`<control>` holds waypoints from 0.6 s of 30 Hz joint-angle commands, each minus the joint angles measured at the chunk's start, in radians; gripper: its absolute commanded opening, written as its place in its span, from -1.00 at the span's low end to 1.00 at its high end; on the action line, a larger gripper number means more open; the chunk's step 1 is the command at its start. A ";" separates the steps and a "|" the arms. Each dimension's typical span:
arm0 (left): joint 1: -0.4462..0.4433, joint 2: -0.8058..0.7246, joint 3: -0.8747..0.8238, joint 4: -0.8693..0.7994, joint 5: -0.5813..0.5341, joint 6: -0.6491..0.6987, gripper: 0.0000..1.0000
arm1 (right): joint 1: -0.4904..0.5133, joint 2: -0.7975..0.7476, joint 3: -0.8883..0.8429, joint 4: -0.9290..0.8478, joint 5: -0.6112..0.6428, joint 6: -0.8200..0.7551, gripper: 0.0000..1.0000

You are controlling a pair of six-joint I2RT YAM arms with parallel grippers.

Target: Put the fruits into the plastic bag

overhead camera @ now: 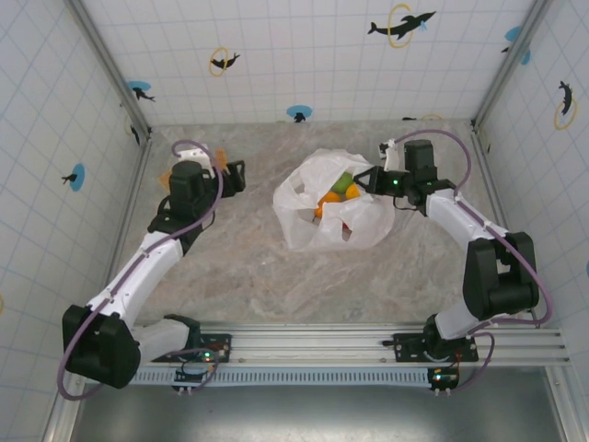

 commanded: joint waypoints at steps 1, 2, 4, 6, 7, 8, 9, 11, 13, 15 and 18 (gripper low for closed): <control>0.068 -0.008 -0.011 -0.024 -0.078 -0.018 0.74 | -0.003 -0.026 -0.016 0.017 0.007 0.001 -1.00; 0.081 -0.002 -0.010 -0.024 -0.089 -0.020 0.75 | -0.003 -0.024 -0.013 0.013 0.008 0.000 -1.00; 0.113 0.013 -0.008 -0.023 -0.120 -0.023 0.75 | -0.003 -0.023 -0.009 0.005 0.008 -0.001 -1.00; 0.142 0.030 -0.012 -0.010 -0.128 -0.025 0.76 | -0.002 -0.023 -0.004 -0.003 0.012 -0.003 -1.00; 0.161 0.042 -0.011 -0.005 -0.125 -0.033 0.76 | -0.002 -0.024 0.000 -0.009 0.014 -0.004 -1.00; 0.177 0.055 -0.006 -0.005 -0.121 -0.038 0.75 | -0.001 -0.024 0.002 -0.012 0.016 -0.006 -1.00; 0.194 0.072 -0.002 -0.005 -0.113 -0.043 0.75 | 0.000 -0.026 0.003 -0.013 0.018 -0.006 -1.00; 0.221 0.102 0.006 -0.003 -0.101 -0.054 0.75 | 0.002 -0.030 0.000 -0.013 0.020 -0.006 -1.00; 0.235 0.136 0.012 0.000 -0.103 -0.054 0.75 | 0.003 -0.032 -0.001 -0.011 0.021 -0.005 -1.00; 0.245 0.166 0.019 0.002 -0.103 -0.054 0.76 | 0.003 -0.032 -0.003 -0.013 0.019 -0.006 -1.00; 0.257 0.223 0.039 0.006 -0.091 -0.054 0.76 | 0.003 -0.036 -0.001 -0.013 0.018 -0.007 -1.00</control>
